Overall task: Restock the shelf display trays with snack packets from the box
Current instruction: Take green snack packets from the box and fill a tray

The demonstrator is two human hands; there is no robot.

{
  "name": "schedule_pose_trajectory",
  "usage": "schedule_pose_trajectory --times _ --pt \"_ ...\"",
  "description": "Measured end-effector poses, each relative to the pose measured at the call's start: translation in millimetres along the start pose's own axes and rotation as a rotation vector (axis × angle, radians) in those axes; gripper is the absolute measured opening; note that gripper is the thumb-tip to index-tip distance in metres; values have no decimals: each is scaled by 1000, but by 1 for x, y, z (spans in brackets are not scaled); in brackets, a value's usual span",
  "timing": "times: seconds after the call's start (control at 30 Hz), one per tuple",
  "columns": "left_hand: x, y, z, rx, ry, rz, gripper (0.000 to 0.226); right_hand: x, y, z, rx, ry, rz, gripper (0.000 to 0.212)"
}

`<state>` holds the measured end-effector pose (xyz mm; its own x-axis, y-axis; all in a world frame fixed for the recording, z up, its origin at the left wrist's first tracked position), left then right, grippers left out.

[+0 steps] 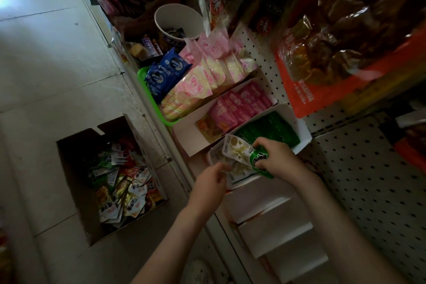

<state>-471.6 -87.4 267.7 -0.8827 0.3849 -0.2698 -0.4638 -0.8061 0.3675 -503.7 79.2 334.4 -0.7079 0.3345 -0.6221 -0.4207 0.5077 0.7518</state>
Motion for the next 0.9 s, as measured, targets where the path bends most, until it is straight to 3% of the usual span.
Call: schedule_pose_trajectory --times 0.13,0.23,0.43,0.6,0.7,0.9 --pt "1 -8 -5 259 -178 -99 39 9 7 -9 -289 -4 -89 37" --pt "4 -16 -8 435 -245 -170 42 21 -8 -11 -345 -31 -92 38" --pt "11 -30 -2 862 -186 -400 44 35 -44 -4 -170 -163 146 38" --pt "20 -40 10 857 -114 -486 45 31 -60 4 -253 -194 386 66" --pt "16 -39 7 800 -135 -445 40 28 -64 6 -318 -108 474 79" --pt "5 -18 -2 576 -238 -93 26 14 -75 5 -304 -85 505 75"
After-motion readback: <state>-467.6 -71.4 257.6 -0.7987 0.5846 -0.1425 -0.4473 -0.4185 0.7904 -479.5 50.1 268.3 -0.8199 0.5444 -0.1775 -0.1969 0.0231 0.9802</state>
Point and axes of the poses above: each hand's wrist, its own x-axis towards the middle knuckle, its own y-axis out of the back of the hand, z = x × y, the point moved 1 cm from there along x, towards the middle knuckle, and after that the axes turned 12 degrees about -y, right-handed, at the moved point
